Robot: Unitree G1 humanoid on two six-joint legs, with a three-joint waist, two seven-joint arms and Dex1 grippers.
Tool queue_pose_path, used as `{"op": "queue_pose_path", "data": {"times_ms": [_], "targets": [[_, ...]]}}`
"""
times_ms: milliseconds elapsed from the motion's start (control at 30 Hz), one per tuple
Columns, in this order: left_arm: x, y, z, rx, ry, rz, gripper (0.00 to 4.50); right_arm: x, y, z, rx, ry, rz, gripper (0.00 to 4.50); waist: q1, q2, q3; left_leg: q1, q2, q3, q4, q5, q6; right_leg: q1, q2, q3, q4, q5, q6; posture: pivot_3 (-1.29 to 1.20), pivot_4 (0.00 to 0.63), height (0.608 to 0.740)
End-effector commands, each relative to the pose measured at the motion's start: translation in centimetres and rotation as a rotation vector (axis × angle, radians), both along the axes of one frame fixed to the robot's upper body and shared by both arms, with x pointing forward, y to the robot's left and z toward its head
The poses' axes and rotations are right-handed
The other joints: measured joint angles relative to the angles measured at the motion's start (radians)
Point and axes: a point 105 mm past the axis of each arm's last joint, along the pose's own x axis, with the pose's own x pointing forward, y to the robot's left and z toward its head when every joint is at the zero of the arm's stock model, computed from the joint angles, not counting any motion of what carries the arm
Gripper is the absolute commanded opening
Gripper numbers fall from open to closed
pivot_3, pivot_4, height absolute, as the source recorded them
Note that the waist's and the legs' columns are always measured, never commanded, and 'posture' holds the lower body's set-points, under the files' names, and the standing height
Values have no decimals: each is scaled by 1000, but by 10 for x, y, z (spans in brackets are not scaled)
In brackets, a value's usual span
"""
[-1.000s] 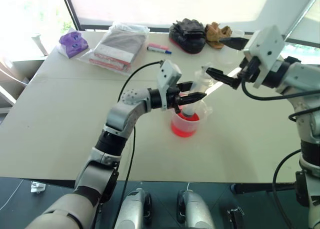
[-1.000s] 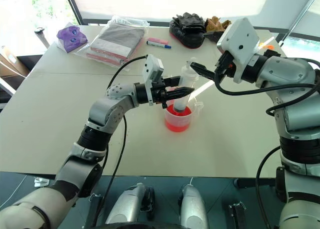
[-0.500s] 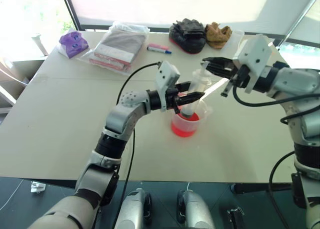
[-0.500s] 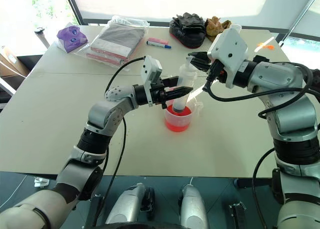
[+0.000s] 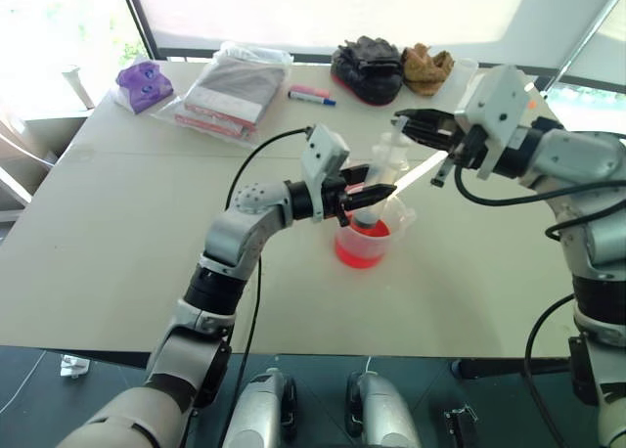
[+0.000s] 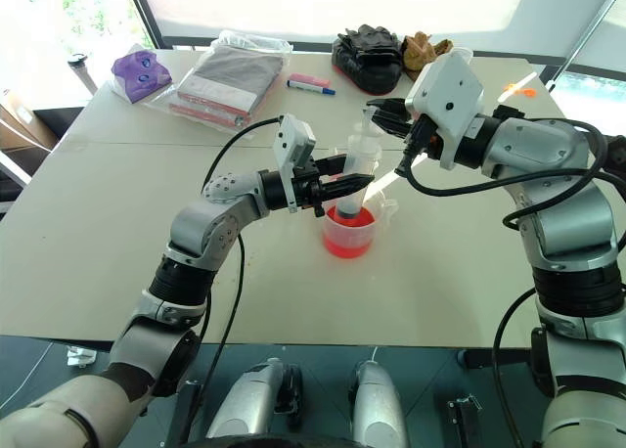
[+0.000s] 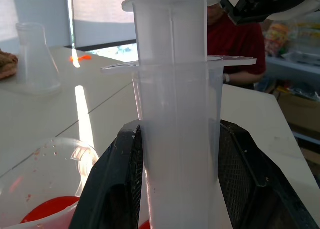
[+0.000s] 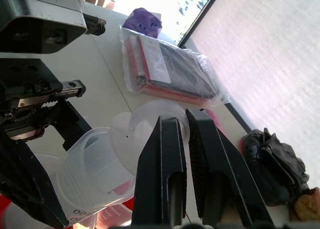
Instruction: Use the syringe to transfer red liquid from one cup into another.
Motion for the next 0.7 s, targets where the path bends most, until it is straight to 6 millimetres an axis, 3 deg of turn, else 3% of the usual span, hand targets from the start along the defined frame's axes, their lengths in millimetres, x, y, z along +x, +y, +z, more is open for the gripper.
{"op": "queue_pose_path", "data": {"times_ms": [33, 500, 600, 700], "targets": [[-17, -15, -7, 45, -10, -95, 1598, -3, -16, 43, 43, -176, -84, 33, 0, 0, 0, 0, 0, 0, 0, 0, 0, 0, 0, 0, 0, 0, 0, 0, 150, 740], [-15, -15, 2, 16, -21, -84, 1598, -3, -21, 36, 33, -148, -89, 33, 0, 0, 0, 0, 0, 0, 0, 0, 0, 0, 0, 0, 0, 0, 0, 0, 150, 740], [-14, -15, 5, 4, -20, -79, 1598, -3, -21, 32, 35, -120, -77, 1083, 1, 0, 0, 0, 0, 0, 0, 0, 0, 0, 0, 0, 0, 0, 0, 0, 150, 740], [-13, -17, 18, -36, -28, -74, 1598, -2, -25, 27, 7, -118, -112, 2657, 2, 0, 0, 0, 0, 0, 0, 0, 0, 0, 0, 0, 0, 0, 0, 0, 150, 740]]}}
